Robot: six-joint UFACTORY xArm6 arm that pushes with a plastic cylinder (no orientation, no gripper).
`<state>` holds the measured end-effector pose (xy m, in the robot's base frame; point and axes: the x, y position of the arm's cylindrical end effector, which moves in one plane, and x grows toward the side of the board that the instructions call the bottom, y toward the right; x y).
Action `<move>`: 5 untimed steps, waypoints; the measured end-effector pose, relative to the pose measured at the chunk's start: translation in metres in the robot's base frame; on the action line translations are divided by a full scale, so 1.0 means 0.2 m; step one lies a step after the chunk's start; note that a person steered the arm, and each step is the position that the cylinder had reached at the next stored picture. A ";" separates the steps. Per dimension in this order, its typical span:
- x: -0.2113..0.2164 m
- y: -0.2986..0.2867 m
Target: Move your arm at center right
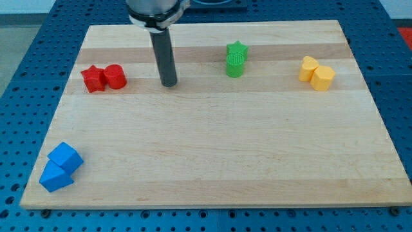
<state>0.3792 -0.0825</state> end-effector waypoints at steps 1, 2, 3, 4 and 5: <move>0.01 0.13; 0.01 0.27; 0.01 0.41; 0.02 0.57; 0.06 0.74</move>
<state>0.3912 0.0649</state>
